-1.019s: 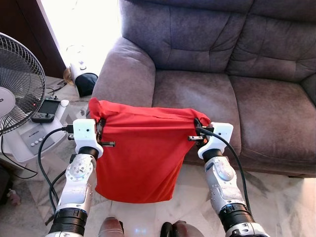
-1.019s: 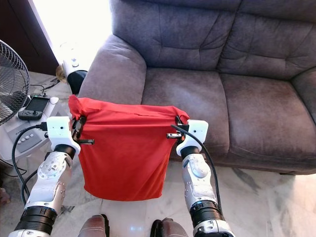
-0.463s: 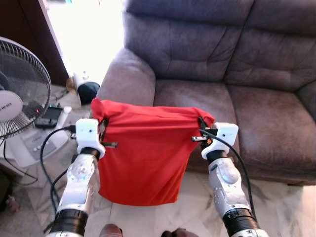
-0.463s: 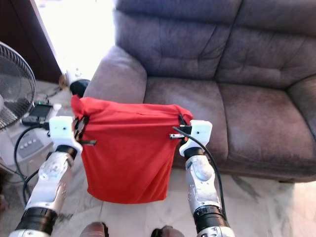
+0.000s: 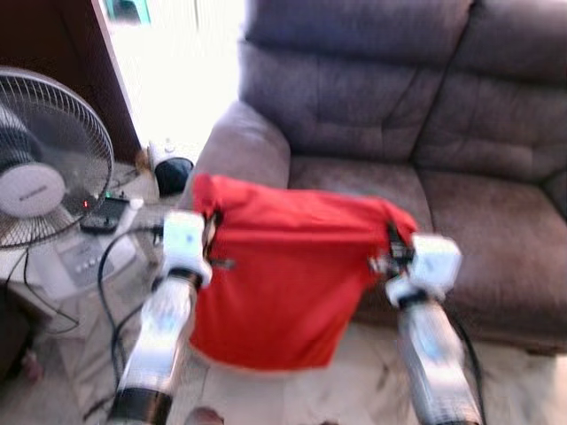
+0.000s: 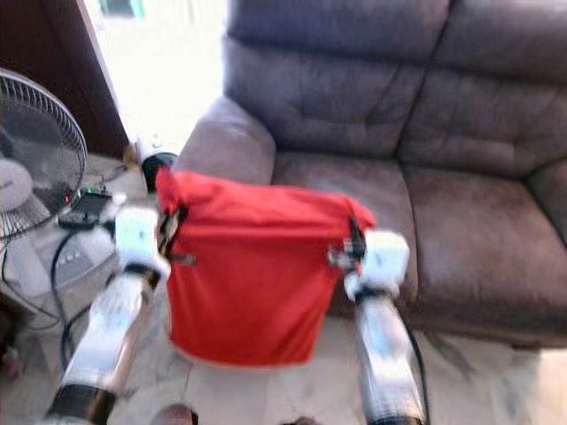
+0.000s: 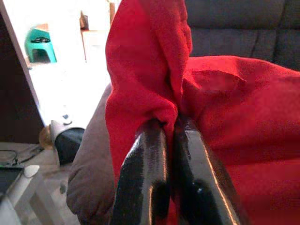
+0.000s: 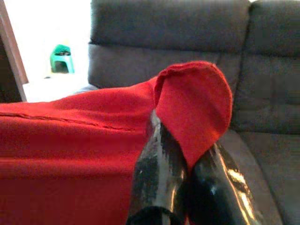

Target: Move the pillow to the sofa from floor

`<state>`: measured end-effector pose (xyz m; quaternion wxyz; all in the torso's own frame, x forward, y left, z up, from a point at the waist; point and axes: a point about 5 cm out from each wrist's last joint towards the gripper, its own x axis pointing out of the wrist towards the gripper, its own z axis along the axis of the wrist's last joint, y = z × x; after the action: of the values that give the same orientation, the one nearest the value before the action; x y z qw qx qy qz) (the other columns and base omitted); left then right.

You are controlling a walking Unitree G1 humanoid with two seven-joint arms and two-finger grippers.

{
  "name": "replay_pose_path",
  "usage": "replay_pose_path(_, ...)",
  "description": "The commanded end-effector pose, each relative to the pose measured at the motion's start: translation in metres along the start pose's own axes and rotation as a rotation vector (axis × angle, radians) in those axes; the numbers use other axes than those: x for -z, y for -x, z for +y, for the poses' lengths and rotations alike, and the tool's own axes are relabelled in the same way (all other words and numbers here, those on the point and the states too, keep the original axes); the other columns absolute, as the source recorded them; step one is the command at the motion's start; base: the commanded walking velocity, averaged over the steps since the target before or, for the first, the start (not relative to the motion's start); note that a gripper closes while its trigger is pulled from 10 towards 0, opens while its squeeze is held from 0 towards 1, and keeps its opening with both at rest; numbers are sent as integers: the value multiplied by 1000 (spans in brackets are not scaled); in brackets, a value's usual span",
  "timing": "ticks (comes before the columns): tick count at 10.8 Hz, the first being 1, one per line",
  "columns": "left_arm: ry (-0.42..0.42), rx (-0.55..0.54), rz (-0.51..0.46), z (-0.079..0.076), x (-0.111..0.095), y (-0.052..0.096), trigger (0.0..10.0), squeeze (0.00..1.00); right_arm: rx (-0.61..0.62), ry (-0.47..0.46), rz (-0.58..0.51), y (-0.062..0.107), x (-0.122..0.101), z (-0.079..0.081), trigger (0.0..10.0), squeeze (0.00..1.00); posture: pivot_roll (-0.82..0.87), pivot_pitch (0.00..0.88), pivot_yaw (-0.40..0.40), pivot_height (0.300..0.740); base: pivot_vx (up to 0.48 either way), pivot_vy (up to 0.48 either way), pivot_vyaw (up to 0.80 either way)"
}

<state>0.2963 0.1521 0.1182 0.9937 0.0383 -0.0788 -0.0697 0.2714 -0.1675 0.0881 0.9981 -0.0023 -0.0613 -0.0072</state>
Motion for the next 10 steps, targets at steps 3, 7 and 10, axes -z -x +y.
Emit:
replay_pose_path(3,-52,-70,-72,23,-16,11,10000,0,84,76,-72,13,-24,-22,10000,0,148,6,-75,740,0,0,0)
replay_pose_path(7,-88,-82,-80,35,-24,10,10000,0,169,77,-58,33,-32,-26,10000,0,108,0,-46,740,0,0,0)
replay_pose_path(10,-63,-83,-98,29,-28,19,10000,0,207,68,-46,36,-30,-28,10000,0,108,0,-41,740,0,0,0)
